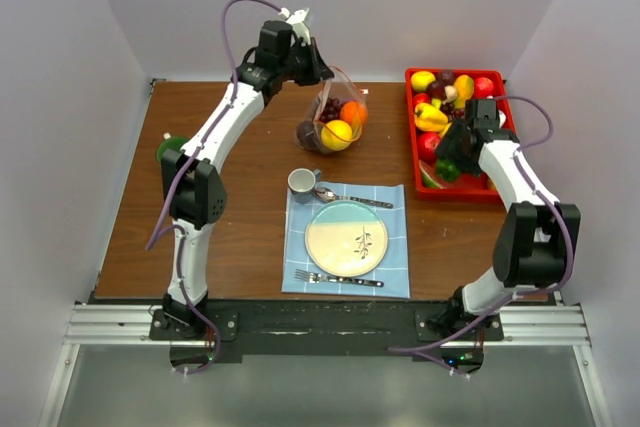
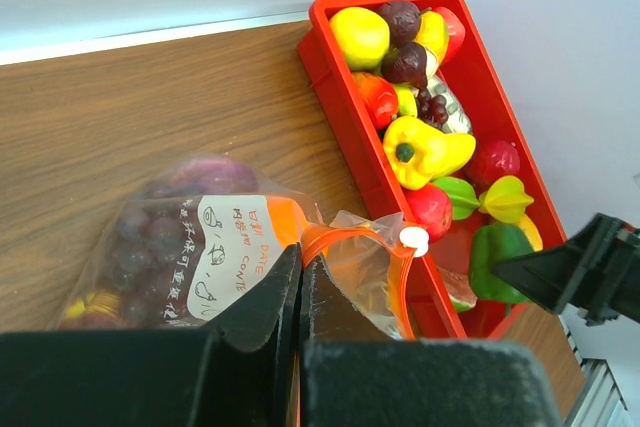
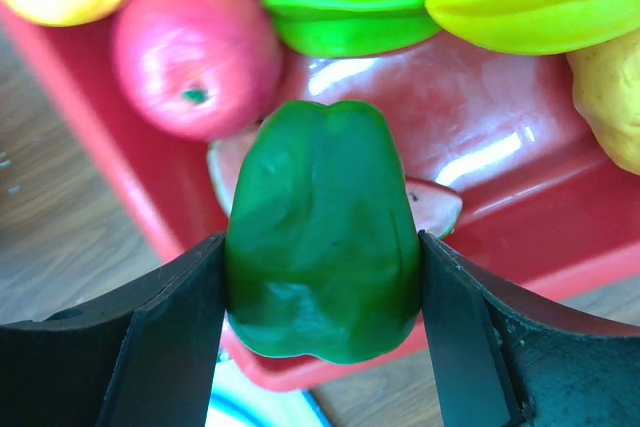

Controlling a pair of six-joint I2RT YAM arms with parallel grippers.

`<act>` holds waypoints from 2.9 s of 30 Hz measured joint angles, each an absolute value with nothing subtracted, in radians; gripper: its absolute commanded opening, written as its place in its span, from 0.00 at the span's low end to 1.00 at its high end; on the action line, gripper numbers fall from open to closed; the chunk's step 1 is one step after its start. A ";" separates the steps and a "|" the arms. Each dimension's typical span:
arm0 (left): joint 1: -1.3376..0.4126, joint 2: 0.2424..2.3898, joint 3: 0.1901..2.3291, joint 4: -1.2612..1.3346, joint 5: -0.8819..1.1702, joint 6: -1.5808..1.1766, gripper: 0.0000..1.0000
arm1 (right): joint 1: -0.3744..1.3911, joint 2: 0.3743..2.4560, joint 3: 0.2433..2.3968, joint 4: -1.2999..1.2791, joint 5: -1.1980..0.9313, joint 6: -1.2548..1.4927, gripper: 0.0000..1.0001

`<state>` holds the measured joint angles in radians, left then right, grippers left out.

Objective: Place the food in the zip-top bag and seal the zipper
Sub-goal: Pick up the fake fruit from the bin, then place the fake fruit in the zipper food storage bag, then adjust the zipper food storage bag at the center of the board.

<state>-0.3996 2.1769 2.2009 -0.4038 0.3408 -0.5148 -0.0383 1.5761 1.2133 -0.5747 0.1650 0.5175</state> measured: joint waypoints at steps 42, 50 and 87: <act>-0.356 2.205 2.201 -0.364 0.410 -0.610 0.00 | 0.506 2.006 1.916 -0.453 0.142 0.559 0.88; -0.347 2.205 2.201 -0.363 0.416 -0.610 0.00 | 0.506 1.996 1.981 -0.501 0.171 0.511 0.86; -0.325 2.205 2.194 -0.359 0.432 -0.617 0.00 | 0.505 2.042 2.190 -0.728 0.295 0.451 0.00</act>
